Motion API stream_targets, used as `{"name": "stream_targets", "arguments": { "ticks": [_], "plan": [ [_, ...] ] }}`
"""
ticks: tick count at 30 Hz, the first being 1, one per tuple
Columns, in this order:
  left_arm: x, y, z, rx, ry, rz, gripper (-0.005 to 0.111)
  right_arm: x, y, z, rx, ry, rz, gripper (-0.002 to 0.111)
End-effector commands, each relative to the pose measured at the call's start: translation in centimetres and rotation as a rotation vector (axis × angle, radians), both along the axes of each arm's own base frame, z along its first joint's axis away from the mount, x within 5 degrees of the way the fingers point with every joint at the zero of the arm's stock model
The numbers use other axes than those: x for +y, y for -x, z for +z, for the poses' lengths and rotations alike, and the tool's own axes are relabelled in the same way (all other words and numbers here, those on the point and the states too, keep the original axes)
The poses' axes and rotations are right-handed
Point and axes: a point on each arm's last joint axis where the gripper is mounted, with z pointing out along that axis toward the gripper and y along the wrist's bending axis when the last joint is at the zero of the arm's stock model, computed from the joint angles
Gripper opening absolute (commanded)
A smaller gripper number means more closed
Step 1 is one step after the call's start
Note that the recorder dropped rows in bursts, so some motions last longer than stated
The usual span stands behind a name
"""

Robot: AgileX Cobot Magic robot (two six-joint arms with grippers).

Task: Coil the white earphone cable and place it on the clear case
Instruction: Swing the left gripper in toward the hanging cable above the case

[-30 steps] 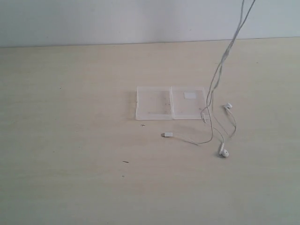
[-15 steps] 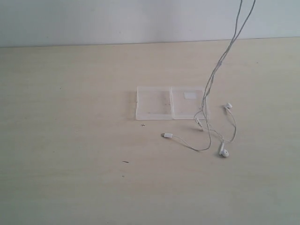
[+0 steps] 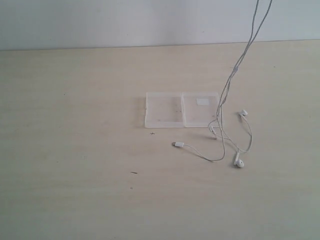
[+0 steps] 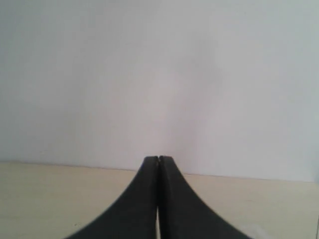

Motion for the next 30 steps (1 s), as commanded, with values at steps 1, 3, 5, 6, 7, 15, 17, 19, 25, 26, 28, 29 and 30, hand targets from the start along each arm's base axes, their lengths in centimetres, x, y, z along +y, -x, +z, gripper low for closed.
{"name": "stream_targets", "arguments": {
  "ticks": [1,3,5,6,7,15,17,19,25,26,28,29,30],
  "plan": [
    [-0.7,-1.2,-0.5,0.086,-0.022,-0.067,0.0,0.1,-0.2,0.0,-0.027,0.006,0.006,0.0],
    [-1.2,-1.7,-0.1,0.059,-0.008,-0.11,0.0,0.4,-0.7,-0.4,-0.028,0.004,0.013,0.0],
    [-1.8,-2.2,0.5,-0.01,-0.026,-0.167,0.0,0.6,-1.2,-0.7,-0.028,0.003,0.019,0.0],
    [-2.2,-2.7,0.5,-0.016,-0.038,-0.201,0.0,0.7,-1.5,-1.0,-0.021,0.006,0.019,0.0],
    [-2.4,-2.9,0.4,-0.01,-0.051,-0.22,0.0,0.8,-1.5,-1.0,-0.019,0.006,0.019,0.0],
    [-4.5,-8.8,-1.0,0.146,-0.14,-0.348,0.0,0.9,-1.6,-0.8,-0.043,-0.018,0.028,0.0],
    [-5.9,-11.9,-0.8,0.153,-0.207,-0.452,0.0,0.9,-1.6,-0.9,-0.039,-0.016,0.027,0.0],
    [-7.2,-13.9,-0.7,0.135,-0.308,-0.575,0.0,0.9,-1.6,-0.9,-0.036,-0.015,0.026,0.0],
    [-9.8,-16.9,0.0,0.03,-0.224,-0.813,0.0,1.0,-1.9,-1.1,-0.038,-0.016,0.03,0.0],
    [-10.2,-17.2,-0.1,0.034,-0.226,-0.824,0.002,1.1,-2.0,-1.2,-0.034,-0.015,0.03,0.0],
    [-10.8,-17.8,-0.2,0.028,-0.233,-0.845,0.008,1.2,-2.2,-1.5,-0.026,-0.012,0.031,0.0],
    [-11.2,-18.1,-0.4,0.024,-0.244,-0.855,0.013,1.2,-2.4,-1.6,-0.021,-0.01,0.031,0.0],
    [-11.6,-18.5,-0.5,0.016,-0.256,-0.865,0.019,1.3,-2.5,-1.8,-0.013,-0.007,0.031,0.0]
  ]
}}
